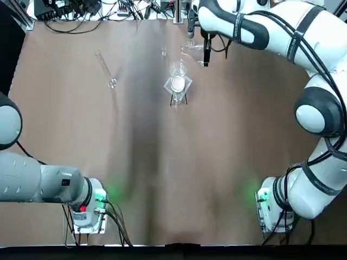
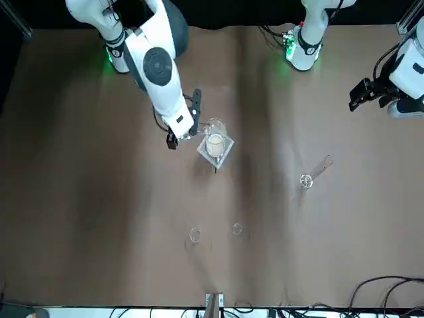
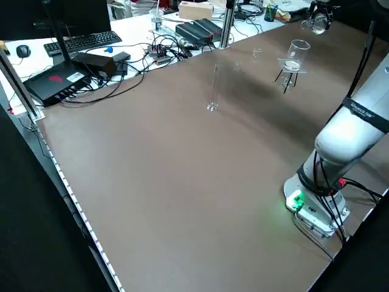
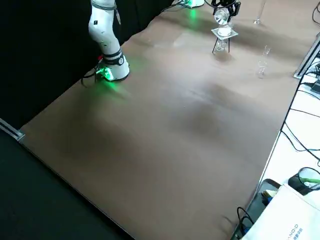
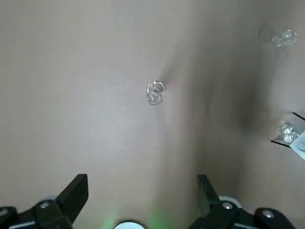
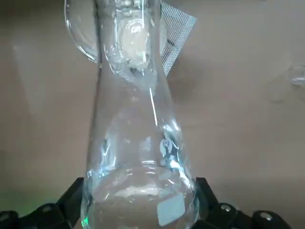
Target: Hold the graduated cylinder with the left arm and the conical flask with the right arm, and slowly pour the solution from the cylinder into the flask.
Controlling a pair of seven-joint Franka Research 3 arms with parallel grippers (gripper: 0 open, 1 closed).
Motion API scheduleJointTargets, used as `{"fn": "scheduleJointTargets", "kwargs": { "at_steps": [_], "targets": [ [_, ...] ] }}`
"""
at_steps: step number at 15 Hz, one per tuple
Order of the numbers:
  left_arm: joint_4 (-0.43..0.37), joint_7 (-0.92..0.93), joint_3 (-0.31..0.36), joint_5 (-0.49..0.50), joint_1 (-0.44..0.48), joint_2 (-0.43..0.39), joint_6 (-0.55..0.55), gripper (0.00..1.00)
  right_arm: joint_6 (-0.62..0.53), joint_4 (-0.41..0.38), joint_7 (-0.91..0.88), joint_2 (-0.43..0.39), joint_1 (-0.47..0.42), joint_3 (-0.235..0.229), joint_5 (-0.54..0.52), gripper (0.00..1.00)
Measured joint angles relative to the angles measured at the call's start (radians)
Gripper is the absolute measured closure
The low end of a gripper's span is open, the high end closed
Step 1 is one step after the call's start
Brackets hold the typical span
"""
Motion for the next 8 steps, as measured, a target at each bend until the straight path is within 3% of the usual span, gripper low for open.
{"fn": "scheduleJointTargets", "kwargs": {
  "at_steps": [8],
  "targets": [
    [-0.001, 0.0, 0.008, 0.0, -0.009, 0.0, 0.0, 0.0, -0.009, 0.014, -0.216, -0.014, -0.168, -0.006, 0.139, 0.04]
  ]
}}
